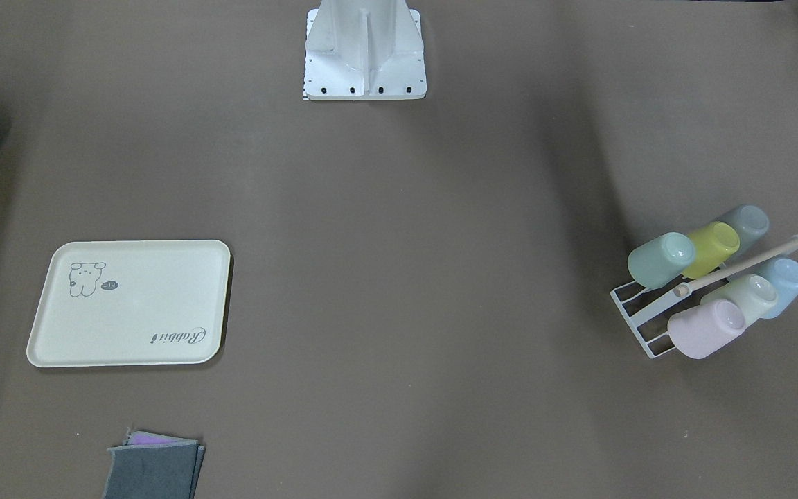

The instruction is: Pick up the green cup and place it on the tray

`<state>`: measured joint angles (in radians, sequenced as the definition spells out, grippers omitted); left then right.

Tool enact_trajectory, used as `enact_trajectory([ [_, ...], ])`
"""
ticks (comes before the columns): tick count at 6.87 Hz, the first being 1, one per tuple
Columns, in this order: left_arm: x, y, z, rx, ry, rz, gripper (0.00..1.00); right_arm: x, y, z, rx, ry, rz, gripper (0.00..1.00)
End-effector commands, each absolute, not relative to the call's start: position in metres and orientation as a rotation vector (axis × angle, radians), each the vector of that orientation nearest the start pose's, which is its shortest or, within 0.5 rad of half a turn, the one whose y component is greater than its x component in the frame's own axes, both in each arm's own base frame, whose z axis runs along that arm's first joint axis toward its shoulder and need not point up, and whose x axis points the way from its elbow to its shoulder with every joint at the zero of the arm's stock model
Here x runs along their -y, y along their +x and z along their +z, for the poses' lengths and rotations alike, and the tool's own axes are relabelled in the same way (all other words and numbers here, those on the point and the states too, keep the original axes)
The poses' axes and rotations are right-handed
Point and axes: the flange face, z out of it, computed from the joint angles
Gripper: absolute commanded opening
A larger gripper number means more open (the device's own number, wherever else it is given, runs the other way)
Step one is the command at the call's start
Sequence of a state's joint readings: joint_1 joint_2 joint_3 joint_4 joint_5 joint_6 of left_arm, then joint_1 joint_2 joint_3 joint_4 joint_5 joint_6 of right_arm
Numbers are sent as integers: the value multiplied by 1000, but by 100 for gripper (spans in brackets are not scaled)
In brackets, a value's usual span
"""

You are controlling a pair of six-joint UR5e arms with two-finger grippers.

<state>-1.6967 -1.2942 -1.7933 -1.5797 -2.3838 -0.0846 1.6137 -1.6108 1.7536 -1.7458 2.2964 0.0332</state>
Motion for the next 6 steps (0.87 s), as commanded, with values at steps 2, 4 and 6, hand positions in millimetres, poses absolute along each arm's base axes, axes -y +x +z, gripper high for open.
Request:
enact_trajectory([
  [2, 360, -107, 667, -816, -45, -225, 98, 466, 87, 606, 727, -24, 82, 100],
  [4, 363, -106, 662, -812, -37, -218, 98, 466, 87, 606, 727, -24, 82, 100],
  [6, 378, -82, 627, -745, 18, -106, 98, 463, 89, 605, 727, -20, 87, 100],
])
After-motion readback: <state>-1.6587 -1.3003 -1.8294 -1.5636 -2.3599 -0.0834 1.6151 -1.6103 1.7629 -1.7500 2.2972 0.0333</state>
